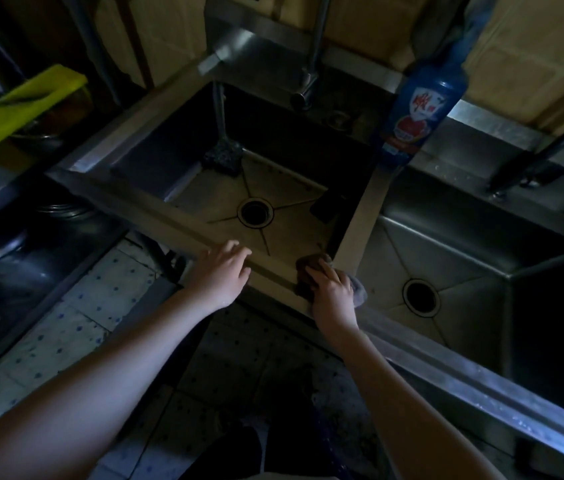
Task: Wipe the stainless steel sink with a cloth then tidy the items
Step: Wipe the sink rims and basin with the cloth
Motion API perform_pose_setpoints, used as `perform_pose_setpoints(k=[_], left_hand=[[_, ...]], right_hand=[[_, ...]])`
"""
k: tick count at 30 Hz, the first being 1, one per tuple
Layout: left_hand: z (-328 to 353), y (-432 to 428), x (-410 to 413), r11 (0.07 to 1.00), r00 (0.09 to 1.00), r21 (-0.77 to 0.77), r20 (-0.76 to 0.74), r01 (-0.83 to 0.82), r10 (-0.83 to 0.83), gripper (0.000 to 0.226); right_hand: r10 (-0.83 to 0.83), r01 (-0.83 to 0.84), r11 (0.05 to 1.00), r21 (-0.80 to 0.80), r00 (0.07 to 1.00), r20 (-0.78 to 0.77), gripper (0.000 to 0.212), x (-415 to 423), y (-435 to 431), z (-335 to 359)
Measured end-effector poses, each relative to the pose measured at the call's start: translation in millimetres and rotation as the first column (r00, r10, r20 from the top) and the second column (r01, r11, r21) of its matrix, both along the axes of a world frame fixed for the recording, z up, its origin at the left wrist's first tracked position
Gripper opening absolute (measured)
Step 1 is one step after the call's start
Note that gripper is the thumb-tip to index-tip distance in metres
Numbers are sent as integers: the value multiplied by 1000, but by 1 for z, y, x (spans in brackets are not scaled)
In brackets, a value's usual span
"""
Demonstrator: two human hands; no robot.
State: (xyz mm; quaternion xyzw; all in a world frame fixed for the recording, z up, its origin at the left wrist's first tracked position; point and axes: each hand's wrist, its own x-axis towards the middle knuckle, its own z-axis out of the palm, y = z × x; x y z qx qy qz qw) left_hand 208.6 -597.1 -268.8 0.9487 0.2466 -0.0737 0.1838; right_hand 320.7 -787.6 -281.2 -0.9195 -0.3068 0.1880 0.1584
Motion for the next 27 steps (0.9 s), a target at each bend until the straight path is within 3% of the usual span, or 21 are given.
perform_pose_setpoints(k=[5, 13, 19, 22, 25, 27], left_hand=[[-5, 12, -3, 1000, 1000, -10, 23, 16, -16, 37], [-3, 31, -3, 999, 999, -41, 27, -35, 36, 38], [-9, 34, 2, 998, 996, -33, 66, -50, 52, 37], [-14, 33, 10, 995, 991, -41, 93, -96, 99, 37], [-20, 23, 24, 994, 996, -86, 54, -72, 76, 39], [-26, 17, 32, 993, 996, -82, 29, -87, 89, 41]], right_hand=[[-37, 40, 996, 81, 998, -43, 55, -15, 20, 0], [17, -13, 998, 58, 998, -56, 48, -12, 50, -12], [216, -223, 972, -75, 972, -94, 65, 16, 60, -12], [267, -298, 939, -170, 946, -183, 56, 39, 60, -10], [372, -443, 847, -294, 889, -267, 41, 59, 66, -2], [410, -511, 813, -277, 842, -352, 36, 71, 71, 0]])
